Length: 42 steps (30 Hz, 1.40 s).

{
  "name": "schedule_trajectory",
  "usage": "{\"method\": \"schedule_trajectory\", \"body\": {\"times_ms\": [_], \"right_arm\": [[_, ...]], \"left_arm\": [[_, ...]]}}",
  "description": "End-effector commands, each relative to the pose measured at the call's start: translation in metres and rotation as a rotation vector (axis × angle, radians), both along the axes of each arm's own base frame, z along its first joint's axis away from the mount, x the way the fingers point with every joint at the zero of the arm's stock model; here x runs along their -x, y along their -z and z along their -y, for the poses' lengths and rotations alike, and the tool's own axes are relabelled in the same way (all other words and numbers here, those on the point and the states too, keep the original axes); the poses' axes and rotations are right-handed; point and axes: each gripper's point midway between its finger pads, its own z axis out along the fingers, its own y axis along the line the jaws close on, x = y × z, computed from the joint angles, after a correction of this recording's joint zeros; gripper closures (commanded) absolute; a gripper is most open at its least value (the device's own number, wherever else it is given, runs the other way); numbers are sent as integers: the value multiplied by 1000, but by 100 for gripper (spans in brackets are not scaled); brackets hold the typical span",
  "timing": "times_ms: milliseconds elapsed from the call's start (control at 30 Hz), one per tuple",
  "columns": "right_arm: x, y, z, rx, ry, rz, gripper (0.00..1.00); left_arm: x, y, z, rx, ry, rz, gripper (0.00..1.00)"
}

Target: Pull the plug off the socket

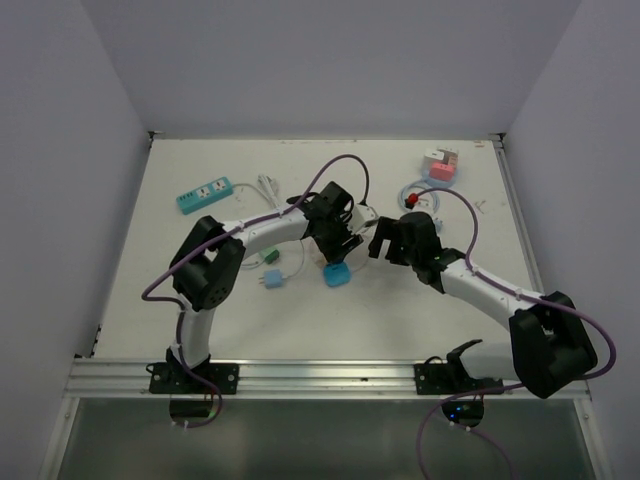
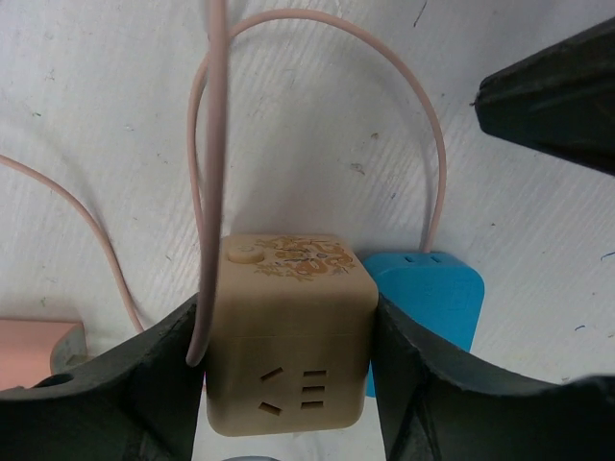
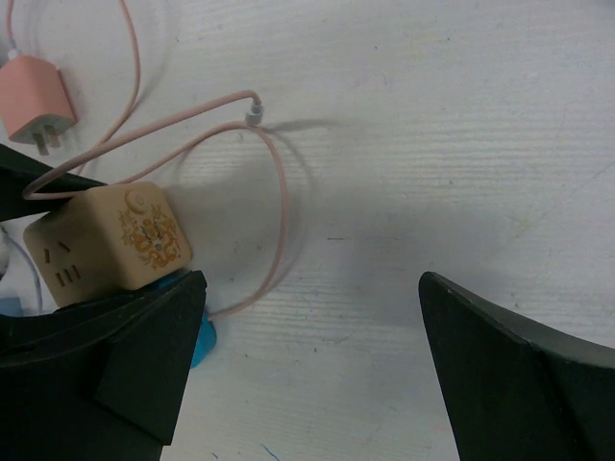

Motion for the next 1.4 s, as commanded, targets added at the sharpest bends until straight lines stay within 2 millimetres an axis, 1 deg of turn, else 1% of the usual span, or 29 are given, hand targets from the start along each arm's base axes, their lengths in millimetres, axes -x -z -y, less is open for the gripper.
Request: {"method": "schedule_trajectory", "body": {"times_ms": [0, 33, 100, 133, 200, 233, 300, 333, 367, 400, 433, 467, 500, 533, 567, 600, 633, 700, 733, 767, 833, 900, 1033, 1067, 1100, 1133, 1200, 1300, 1367], "right_arm": [[-8, -11, -14, -51, -58, 48, 4], [-9, -12, -17, -60, -71, 58, 4], [-7, -15, -25, -84, -122, 66, 5], [-9, -18, -30, -98, -144, 79, 5], [-8, -21, -37, -116, -182, 86, 5], [-6, -22, -44, -141, -220, 86, 6], [-4, -24, -51, -164, -260, 93, 6], [-3, -28, -58, -191, -293, 104, 6], [-2, -30, -61, -205, -311, 107, 7], [0, -31, -64, -215, -330, 110, 7], [0, -35, -67, -228, -347, 127, 7], [3, -37, -73, -251, -382, 125, 8], [5, -39, -77, -264, -402, 127, 8], [6, -43, -82, -285, -431, 138, 8], [13, -42, -91, -319, -490, 114, 8], [15, -47, -98, -350, -524, 114, 9], [16, -51, -104, -373, -549, 116, 10], [22, -53, -114, -421, -593, 90, 13], [23, -55, -118, -430, -604, 87, 14], [26, -57, -123, -440, -622, 83, 15], [29, -61, -132, -449, -647, 80, 18], [32, -65, -143, -461, -672, 78, 20], [35, -73, -157, -491, -700, 82, 27], [35, -74, -158, -493, -702, 83, 32], [36, -77, -161, -500, -710, 86, 32], [36, -78, -162, -502, -711, 88, 34], [34, -81, -165, -508, -713, 89, 39], [33, -86, -171, -527, -722, 86, 43], [31, -82, -171, -520, -705, 71, 46]], "left_arm": [[0, -12, 10, 29, 29, 6, 45], [1, -14, 9, 31, 26, 5, 51], [3, -16, 7, 36, 10, -2, 58], [3, -20, 6, 43, 3, 2, 67], [5, -22, 4, 55, -28, 3, 78], [3, -29, 2, 67, -49, 16, 83], [3, -34, 0, 105, -96, 11, 89], [-1, -46, -4, 136, -127, 21, 97], [-1, -47, -6, 166, -163, 13, 100], [-2, -53, -8, 195, -185, 12, 100], [-8, -67, -16, 234, -223, 27, 100], [-9, -69, -20, 263, -253, 26, 100], [-11, -76, -23, 299, -296, 18, 100], [-16, -92, -31, 351, -323, 31, 100], [-16, -93, -33, 389, -356, 27, 100], [-16, -98, -35, 416, -368, 31, 100], [-17, -111, -40, 451, -385, 60, 100], [-14, -114, -41, 493, -410, 68, 100], [-12, -123, -41, 519, -413, 79, 100], [-11, -123, -41, 541, -435, 74, 100], [-11, -131, -41, 575, -447, 88, 100], [-11, -133, -42, 597, -467, 92, 100], [-10, -133, -42, 624, -482, 97, 100], [-9, -130, -43, 629, -491, 96, 100], [-7, -131, -44, 634, -495, 96, 100], [-10, -136, -43, 661, -490, 115, 100], [-8, -137, -43, 687, -497, 119, 100], [-8, -139, -47, 706, -519, 137, 100], [-7, -139, -47, 713, -518, 141, 100]]}}
